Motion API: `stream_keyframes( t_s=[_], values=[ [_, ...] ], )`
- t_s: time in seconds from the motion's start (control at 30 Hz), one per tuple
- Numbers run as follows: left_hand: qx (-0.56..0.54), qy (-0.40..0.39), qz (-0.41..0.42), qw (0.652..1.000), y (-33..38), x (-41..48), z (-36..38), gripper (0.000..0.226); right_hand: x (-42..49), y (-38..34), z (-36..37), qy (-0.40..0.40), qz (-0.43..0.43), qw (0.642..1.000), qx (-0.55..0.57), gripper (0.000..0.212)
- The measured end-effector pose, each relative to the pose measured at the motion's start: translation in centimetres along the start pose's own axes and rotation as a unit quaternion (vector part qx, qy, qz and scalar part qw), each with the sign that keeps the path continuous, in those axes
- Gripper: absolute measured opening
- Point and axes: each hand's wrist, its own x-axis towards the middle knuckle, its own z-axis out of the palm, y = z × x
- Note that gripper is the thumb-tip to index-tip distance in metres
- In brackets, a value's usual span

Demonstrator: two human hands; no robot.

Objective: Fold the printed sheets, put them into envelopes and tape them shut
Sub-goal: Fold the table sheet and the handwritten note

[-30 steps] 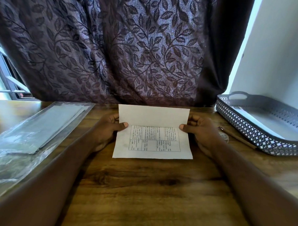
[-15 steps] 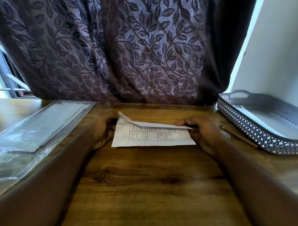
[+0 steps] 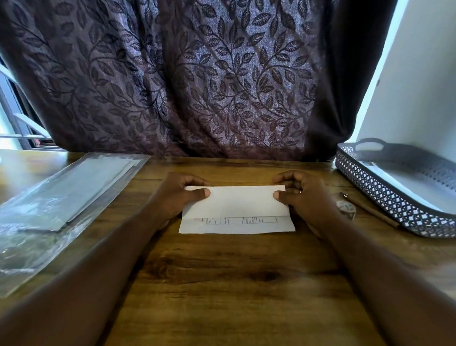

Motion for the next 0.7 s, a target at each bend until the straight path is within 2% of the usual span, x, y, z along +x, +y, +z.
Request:
stream_keyframes(
  t_s=[0.1,0.2,0.37,0.5,0.7],
  values=[
    [0.036,0.023,0.019,0.999,0.0,-0.1,0.1,0.012,0.0,-0.4,0.4,0.021,-0.033,0.997,-0.066,0.030],
    [0.051,0.017,0.038,0.998,0.4,-0.2,0.3,0.010,-0.4,-1.1,1.0,0.012,-0.101,0.972,-0.212,0.029],
    [0.035,0.004,0.072,0.997,2.0,-1.2,2.0,0.007,-1.7,-3.1,3.0,-0.023,-0.181,0.941,-0.284,0.024],
    [0.035,-0.012,0.121,0.992,3.0,-2.2,3.3,0.002,-2.3,-4.0,4.3,-0.045,-0.209,0.906,-0.365,0.019],
    [0.031,0.007,0.099,0.995,3.2,-1.9,2.8,0.008,-1.5,-4.2,2.8,-0.056,-0.158,0.914,-0.370,0.023]
  ],
)
